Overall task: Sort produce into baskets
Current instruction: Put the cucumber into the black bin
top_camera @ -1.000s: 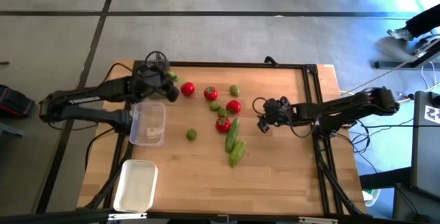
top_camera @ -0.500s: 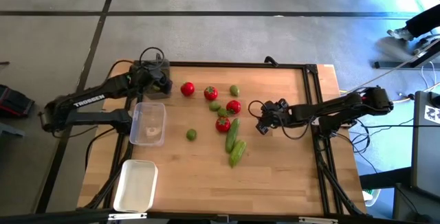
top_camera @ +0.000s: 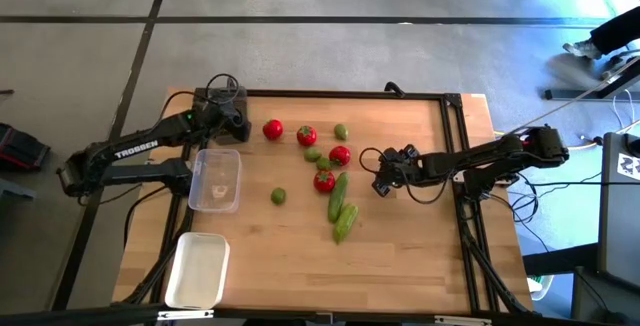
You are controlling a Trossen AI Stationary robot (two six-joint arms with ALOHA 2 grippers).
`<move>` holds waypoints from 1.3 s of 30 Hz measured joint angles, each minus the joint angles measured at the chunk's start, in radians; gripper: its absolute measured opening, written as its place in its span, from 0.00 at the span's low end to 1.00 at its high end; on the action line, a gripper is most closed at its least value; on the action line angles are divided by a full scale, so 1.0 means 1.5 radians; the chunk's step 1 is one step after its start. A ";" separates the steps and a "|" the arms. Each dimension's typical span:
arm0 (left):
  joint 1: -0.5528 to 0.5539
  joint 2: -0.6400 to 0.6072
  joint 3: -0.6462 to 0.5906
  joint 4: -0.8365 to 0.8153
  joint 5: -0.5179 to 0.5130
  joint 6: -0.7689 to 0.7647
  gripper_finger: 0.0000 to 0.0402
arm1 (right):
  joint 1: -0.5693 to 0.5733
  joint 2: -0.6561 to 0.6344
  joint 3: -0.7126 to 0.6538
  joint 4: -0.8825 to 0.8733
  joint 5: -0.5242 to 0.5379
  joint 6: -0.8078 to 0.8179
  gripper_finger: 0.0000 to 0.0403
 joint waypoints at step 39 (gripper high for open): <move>-0.144 0.014 0.102 0.057 0.288 0.099 0.63 | 0.000 0.000 0.000 0.203 -0.107 -0.170 0.75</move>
